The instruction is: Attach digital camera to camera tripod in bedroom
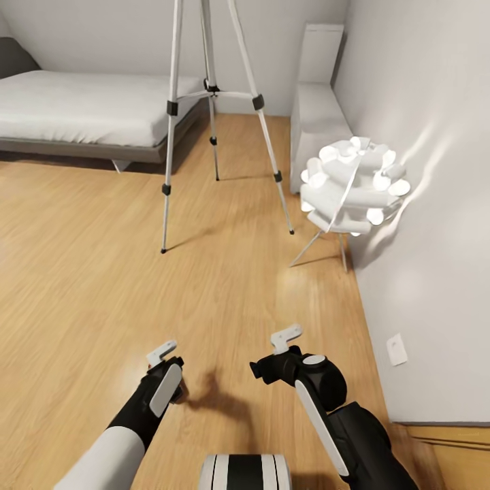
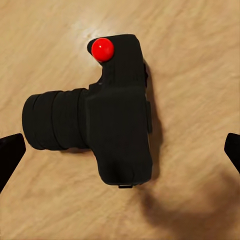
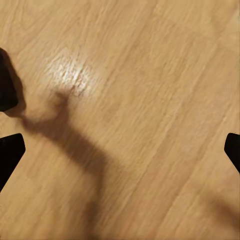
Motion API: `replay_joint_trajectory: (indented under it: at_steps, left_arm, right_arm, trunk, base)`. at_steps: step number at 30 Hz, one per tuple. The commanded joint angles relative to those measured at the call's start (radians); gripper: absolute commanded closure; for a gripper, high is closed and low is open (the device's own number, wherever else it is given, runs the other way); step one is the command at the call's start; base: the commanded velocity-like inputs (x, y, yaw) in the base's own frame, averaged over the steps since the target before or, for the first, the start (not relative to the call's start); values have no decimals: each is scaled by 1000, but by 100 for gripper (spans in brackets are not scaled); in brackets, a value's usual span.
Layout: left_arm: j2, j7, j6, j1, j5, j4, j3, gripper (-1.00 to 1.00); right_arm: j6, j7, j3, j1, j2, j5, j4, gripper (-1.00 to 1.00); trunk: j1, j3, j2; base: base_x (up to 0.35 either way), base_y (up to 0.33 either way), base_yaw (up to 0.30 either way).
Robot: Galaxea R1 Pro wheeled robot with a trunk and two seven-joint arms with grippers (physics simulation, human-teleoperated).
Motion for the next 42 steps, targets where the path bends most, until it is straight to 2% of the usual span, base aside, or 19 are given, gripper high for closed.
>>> replay_joint_trajectory:
  at_steps: [1, 17, 34, 42]
  left_arm:
    - [1, 7, 4, 0, 5, -2, -5, -100]
    - [1, 7, 4, -1, 5, -11, -28, -100]
    - [4, 9, 4, -14, 3, -30, -31, -100]
    - [6, 25, 10, -22, 3, -74, -31, -100]
  right_arm:
    - [4, -4, 0, 0, 0, -7, -1, -100]
    - [4, -3, 3, 6, 1, -7, -8, -100]
    - [4, -3, 3, 6, 1, -7, -10, -100]
    - [4, -4, 6, 6, 1, -7, -10, -100]
  trunk:
    - [0, -5, -1]
    - [7, -67, -4]
    - [15, -132, -8]
    - [15, -132, -8]
  base:
    - [0, 0, 0]
    - [0, 0, 0]
    - [0, 0, 0]
    - [0, 0, 0]
